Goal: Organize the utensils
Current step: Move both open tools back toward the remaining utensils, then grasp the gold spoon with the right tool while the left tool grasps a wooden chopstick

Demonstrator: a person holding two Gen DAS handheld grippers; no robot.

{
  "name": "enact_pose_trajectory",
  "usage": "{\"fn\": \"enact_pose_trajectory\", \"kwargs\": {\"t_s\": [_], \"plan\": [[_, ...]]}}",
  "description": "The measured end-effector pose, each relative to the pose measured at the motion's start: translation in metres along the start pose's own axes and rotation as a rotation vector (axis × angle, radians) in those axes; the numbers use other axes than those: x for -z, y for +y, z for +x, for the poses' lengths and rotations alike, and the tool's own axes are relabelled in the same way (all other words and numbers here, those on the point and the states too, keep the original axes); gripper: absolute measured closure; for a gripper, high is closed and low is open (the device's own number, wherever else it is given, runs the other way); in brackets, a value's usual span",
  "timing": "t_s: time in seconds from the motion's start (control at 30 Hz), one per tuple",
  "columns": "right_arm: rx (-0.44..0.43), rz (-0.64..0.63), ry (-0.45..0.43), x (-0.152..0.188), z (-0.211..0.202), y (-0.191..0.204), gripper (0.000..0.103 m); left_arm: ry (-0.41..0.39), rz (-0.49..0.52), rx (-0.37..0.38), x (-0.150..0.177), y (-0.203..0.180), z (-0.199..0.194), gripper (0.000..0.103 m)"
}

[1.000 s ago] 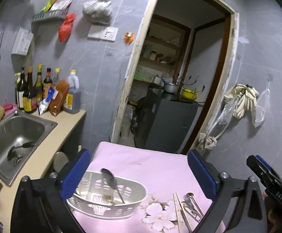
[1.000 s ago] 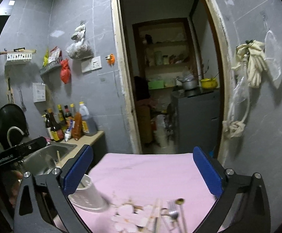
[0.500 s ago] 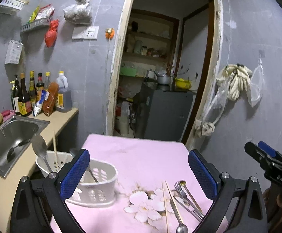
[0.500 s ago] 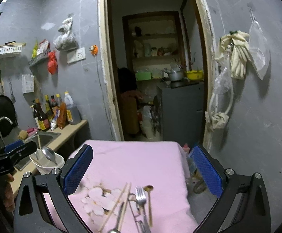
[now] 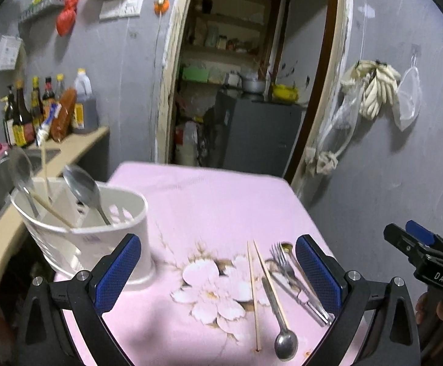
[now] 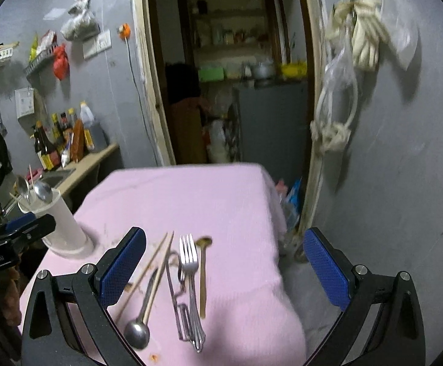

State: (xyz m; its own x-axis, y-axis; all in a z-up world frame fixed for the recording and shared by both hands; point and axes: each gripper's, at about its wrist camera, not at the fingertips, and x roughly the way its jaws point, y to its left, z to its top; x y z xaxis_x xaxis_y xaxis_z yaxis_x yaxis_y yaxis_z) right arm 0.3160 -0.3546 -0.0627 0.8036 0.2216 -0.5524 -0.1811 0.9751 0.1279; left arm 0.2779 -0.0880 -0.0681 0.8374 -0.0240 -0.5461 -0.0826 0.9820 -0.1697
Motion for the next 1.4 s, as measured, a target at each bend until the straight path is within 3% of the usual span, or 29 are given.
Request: {"fn": "enact_pose_trajectory", "kwargs": {"t_s": [0.33, 0.47, 0.53, 0.67, 0.9, 1.2, 1.4], "plan": [[-0.031, 0.035, 0.163, 0.036, 0.070, -0.012, 0.002, 0.166, 0.043, 0.015, 0.024, -0.007, 0.053, 0.001], [-0.056, 0.033, 0.199, 0.044, 0.095, -0.013, 0.012, 0.197, 0.055, 0.031, 0.029, -0.010, 0.071, 0.001], [-0.084, 0.033, 0.217, 0.048, 0.108, -0.012, 0.022, 0.213, 0.061, 0.047, 0.032, -0.013, 0.080, 0.005], [-0.132, 0.003, 0.246, 0.052, 0.132, -0.005, 0.043, 0.253, 0.085, 0.076, 0.038, -0.018, 0.099, 0.024], [-0.179, -0.051, 0.320, 0.052, 0.156, 0.004, 0.059, 0.344, 0.109, 0.155, 0.043, -0.029, 0.134, 0.061], [-0.228, -0.074, 0.324, 0.051, 0.164, 0.006, 0.072, 0.375, 0.123, 0.179, 0.042, -0.030, 0.152, 0.076], [-0.208, -0.142, 0.336, 0.046, 0.173, 0.014, 0.073, 0.390, 0.170, 0.173, 0.041, -0.035, 0.157, 0.078]]}}
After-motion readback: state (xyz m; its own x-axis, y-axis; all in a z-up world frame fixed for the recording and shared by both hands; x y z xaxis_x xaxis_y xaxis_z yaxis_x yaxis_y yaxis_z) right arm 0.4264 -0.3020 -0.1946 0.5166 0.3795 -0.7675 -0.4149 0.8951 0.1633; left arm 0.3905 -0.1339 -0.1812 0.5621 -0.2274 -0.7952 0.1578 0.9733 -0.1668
